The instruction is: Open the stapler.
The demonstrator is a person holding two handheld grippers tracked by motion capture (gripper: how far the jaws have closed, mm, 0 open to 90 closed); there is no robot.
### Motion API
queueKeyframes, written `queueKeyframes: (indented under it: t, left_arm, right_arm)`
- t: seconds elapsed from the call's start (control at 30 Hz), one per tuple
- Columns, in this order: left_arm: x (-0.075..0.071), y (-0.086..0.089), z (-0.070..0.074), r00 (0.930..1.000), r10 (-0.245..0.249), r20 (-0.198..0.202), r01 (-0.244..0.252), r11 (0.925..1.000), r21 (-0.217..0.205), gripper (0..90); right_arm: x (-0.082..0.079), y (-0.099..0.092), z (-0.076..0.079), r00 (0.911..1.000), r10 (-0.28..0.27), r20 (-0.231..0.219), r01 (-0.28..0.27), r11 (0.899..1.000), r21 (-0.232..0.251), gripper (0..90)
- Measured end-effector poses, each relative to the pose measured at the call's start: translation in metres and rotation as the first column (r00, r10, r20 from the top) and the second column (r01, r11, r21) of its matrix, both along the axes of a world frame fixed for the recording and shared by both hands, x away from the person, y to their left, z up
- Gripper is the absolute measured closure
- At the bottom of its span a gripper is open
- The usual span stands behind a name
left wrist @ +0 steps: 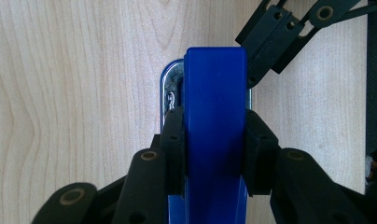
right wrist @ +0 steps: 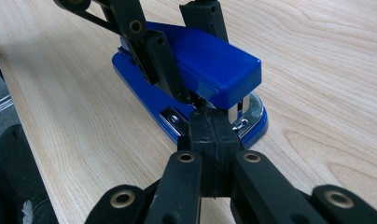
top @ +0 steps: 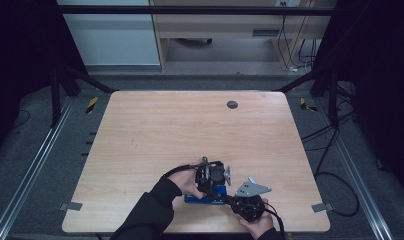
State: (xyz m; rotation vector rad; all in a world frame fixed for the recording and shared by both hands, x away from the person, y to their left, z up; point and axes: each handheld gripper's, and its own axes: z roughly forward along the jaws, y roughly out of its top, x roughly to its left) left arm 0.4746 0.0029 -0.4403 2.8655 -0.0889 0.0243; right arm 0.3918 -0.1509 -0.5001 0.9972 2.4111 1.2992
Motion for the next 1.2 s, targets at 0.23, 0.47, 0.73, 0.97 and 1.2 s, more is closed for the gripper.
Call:
queueKeyframes:
  t: [0.23,0.47,0.73,0.97,1.2]
  left_arm:
    - [-0.004,0.016,0.033,0.9999,0.007,0.015,-0.006,0.9983,-0.058,66.1]
    - [0.000,0.024,0.019,0.9995,0.033,0.000,-0.032,0.9943,-0.102,66.0]
    - [0.001,0.023,0.016,0.9997,0.025,0.004,-0.025,0.9943,-0.104,65.9]
    - [-0.001,0.026,0.018,0.9995,0.030,0.011,-0.028,0.9927,-0.117,65.8]
    - [-0.002,0.026,0.016,0.9990,0.043,0.016,-0.041,0.9916,-0.123,65.7]
  right_arm:
    - [0.001,-0.001,0.001,1.0000,-0.008,-0.005,0.008,1.000,0.005,90.0]
    - [0.001,0.001,0.000,1.0000,-0.005,-0.001,0.005,1.000,0.000,90.0]
    - [0.002,0.001,-0.001,0.9999,0.001,0.010,-0.001,1.000,0.003,90.0]
    - [0.002,0.002,-0.001,0.9999,0.003,0.015,-0.003,1.000,0.000,90.0]
    - [0.003,0.002,-0.001,0.9999,0.005,0.012,-0.005,1.000,0.001,90.0]
